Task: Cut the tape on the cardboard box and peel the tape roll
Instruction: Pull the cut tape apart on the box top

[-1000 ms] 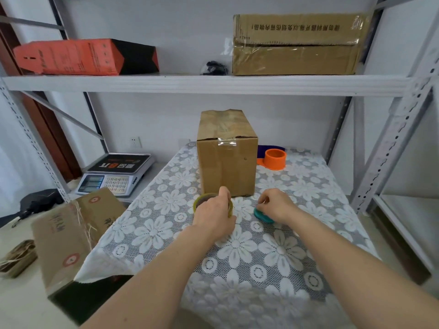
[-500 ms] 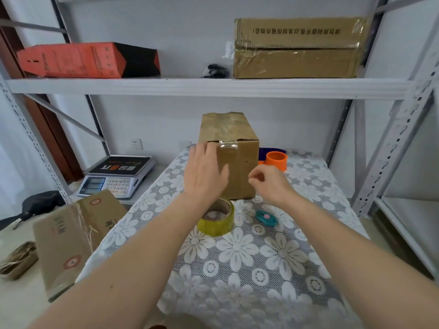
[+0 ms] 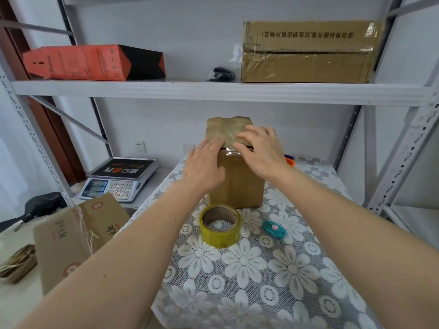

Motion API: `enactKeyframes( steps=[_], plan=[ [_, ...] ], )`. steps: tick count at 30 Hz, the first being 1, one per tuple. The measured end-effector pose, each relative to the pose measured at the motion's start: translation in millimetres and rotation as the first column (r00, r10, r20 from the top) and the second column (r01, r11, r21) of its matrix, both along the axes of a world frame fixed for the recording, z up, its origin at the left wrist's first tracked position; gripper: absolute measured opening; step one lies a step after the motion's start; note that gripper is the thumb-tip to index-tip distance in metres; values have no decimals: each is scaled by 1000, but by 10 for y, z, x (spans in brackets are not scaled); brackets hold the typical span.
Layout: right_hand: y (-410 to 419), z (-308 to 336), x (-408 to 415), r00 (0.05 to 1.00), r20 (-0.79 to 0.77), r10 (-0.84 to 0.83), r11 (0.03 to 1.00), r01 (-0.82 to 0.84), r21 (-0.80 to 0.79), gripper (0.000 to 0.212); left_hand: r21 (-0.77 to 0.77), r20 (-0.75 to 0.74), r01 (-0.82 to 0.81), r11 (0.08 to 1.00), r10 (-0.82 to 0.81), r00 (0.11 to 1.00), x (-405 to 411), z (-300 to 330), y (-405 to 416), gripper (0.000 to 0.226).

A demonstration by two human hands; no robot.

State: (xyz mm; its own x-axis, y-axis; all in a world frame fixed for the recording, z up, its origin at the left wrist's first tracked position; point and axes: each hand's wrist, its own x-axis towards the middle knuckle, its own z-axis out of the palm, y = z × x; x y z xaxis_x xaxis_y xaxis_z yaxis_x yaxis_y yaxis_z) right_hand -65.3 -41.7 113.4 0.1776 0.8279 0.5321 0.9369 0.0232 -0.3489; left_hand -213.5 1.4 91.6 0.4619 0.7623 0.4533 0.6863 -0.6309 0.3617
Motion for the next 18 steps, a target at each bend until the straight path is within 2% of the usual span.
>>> enactKeyframes(
  steps=[4,6,10,18],
  plan=[
    [182,74,63,998,55,-14,983,24,-183,42,-24,51,9,1000,-8,999,-22,3,20,66],
    [225,102,87,1000,18,-4,976,8,-220,42,-36,70,-2,999,5,998,-18,-11,20,68],
    [235,81,67,990,-141,26,982,-52,-181,59,-38,158,-17,999,23,987,37,-56,13,68],
    [233,-13,100,987,-150,53,988,-74,-137,67,4,284,-51,999,48,958,134,-144,14,61]
  ],
)
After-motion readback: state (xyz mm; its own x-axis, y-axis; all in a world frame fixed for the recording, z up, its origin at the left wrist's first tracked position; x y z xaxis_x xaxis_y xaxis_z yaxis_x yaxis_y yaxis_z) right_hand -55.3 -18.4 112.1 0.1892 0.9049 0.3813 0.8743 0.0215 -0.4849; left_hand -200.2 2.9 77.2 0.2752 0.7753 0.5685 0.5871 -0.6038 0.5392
